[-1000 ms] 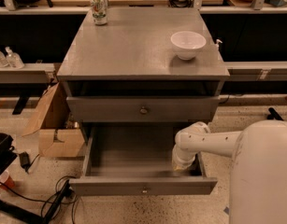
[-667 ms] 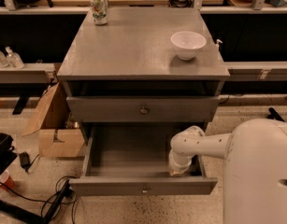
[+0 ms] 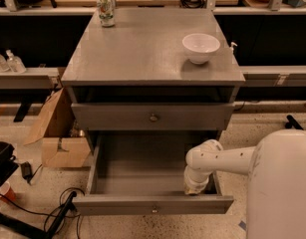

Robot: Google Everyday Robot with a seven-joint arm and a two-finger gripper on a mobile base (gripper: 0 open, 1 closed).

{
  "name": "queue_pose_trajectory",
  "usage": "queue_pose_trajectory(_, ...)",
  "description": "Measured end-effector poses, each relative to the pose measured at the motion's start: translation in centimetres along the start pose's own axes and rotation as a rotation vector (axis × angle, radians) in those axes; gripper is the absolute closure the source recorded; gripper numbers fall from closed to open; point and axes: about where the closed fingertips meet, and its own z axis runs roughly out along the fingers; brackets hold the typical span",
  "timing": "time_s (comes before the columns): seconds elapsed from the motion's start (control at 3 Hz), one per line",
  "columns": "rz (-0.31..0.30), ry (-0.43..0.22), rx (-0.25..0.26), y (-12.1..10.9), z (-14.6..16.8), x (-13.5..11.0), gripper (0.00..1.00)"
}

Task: Open middle drawer

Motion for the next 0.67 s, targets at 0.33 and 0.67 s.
queue_pose_trajectory(0.33, 0.029, 0.015, -0.035, 2.82, -1.19, 0.83, 1.0)
queue_pose_trajectory(0.67, 0.029, 0.015, -0.035, 2.78, -1.19, 0.84, 1.0)
